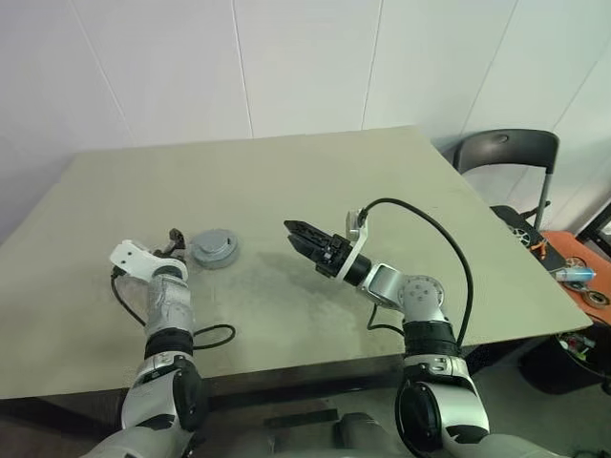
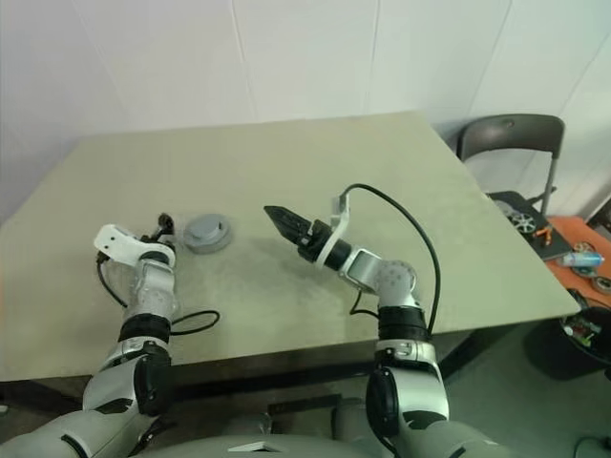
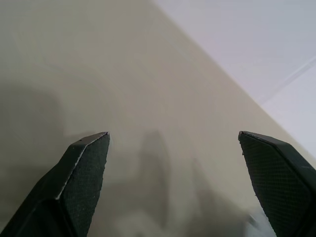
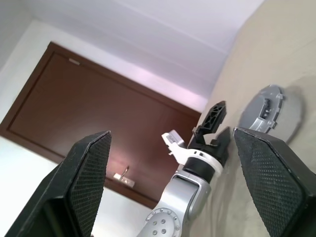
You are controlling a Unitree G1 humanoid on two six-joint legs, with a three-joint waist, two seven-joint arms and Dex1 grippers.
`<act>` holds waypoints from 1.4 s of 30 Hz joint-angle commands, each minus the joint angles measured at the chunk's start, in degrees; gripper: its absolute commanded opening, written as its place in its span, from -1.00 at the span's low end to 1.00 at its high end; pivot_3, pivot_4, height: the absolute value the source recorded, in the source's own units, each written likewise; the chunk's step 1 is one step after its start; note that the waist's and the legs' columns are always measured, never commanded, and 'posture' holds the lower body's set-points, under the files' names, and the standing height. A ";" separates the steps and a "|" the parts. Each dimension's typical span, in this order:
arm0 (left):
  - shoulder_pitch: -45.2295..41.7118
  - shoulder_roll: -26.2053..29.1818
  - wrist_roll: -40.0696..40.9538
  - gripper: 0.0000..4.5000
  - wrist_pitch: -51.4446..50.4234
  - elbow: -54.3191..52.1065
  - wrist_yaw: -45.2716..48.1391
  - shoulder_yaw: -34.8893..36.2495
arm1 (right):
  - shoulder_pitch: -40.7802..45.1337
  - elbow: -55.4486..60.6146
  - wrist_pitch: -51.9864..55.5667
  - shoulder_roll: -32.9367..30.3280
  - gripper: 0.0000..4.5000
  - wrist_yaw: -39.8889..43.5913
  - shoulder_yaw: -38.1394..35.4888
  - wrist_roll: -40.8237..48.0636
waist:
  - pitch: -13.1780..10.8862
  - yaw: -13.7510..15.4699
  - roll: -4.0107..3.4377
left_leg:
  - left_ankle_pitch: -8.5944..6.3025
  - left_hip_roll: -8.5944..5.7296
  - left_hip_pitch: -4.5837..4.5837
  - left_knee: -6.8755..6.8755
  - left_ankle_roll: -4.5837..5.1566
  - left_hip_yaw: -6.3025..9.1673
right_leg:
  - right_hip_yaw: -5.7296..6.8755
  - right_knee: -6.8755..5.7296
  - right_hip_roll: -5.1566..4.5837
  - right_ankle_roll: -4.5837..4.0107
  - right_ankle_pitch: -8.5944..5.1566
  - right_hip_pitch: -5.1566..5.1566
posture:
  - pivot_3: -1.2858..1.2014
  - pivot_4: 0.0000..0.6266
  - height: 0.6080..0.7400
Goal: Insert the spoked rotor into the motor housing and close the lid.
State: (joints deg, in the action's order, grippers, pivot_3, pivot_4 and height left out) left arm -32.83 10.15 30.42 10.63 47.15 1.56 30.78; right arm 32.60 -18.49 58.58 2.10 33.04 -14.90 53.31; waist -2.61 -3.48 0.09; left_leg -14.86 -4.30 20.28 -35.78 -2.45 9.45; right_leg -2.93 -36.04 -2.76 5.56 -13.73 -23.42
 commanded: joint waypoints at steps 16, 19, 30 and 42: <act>15.40 19.46 -0.88 0.98 -16.75 -43.23 40.25 -19.00 | -0.61 9.43 -31.49 -22.04 0.84 8.83 15.49 -29.44 | -0.05 0.92 -0.07 | -0.06 0.08 0.04 0.00 -0.30 -0.34 | -0.03 0.20 0.08 -0.05 0.05 0.04 | 0.03 -1.00 1.00; 18.45 20.72 1.57 0.98 -19.96 -48.60 44.10 -20.03 | -1.21 9.93 -31.55 -23.19 0.84 10.35 14.48 -29.18 | -0.07 1.08 -0.07 | -0.06 0.12 0.06 0.00 -0.30 -0.35 | -0.04 0.20 0.08 -0.08 0.06 0.01 | 0.03 -1.00 1.00; 19.82 19.06 -0.41 1.00 -19.94 -49.89 44.05 -19.63 | -3.22 11.67 -31.71 -27.31 1.00 14.17 12.69 -28.45 | -0.11 2.61 -0.08 | -0.07 0.10 0.07 -0.11 -0.30 -0.39 | -0.05 0.24 0.04 0.12 -0.07 0.08 | 0.03 -1.00 1.00; 18.22 18.03 -4.96 1.00 -16.72 -47.99 41.87 -20.28 | -4.91 12.53 -31.37 -28.31 1.00 14.53 12.46 -28.54 | -0.12 2.80 -0.07 | -0.07 0.09 0.07 -0.18 -0.30 -0.41 | -0.06 0.29 0.02 0.10 -0.07 0.14 | 0.03 -1.00 1.00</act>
State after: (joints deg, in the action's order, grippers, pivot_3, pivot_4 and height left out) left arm -13.80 28.02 26.17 -7.76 -0.19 43.62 10.18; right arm 27.06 -8.34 28.35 -25.80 47.54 -1.24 24.63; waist -2.73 -0.69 0.02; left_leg -14.92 -4.21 20.35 -35.96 -2.74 9.04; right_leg -2.99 -35.75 -2.74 5.66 -13.79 -23.28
